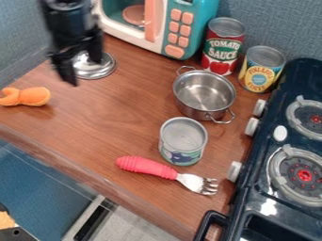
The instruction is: Move the silver pot to the left side of the red fork
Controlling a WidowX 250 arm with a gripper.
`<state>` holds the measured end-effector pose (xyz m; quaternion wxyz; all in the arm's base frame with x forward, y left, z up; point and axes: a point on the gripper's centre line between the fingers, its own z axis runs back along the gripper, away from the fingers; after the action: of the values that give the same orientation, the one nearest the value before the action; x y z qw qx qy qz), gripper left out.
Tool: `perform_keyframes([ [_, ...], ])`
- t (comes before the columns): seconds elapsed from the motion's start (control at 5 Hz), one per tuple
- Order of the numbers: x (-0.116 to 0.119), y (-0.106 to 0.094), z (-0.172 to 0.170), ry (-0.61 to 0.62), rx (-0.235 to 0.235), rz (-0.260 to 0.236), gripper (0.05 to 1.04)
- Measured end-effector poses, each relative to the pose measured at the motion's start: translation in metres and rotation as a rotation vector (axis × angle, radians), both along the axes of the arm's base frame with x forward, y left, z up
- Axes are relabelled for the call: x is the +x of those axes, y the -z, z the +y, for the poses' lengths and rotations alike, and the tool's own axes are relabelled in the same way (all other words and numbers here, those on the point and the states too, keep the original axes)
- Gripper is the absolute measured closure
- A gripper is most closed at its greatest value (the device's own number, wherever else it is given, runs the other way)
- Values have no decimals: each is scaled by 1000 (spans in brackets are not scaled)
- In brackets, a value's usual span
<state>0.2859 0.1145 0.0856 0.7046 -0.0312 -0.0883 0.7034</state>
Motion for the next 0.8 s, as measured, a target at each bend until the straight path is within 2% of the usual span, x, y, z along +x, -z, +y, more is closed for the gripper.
perform_keyframes([
  [0.2, 33, -9, -39, 165, 0, -22, 84],
  [0.4, 58, -1, -70, 279, -21, -38, 84],
  [0.6, 80, 20, -93, 368, -31, 7, 84],
  [0.8, 93, 42, -116, 436, -1, 52, 84],
])
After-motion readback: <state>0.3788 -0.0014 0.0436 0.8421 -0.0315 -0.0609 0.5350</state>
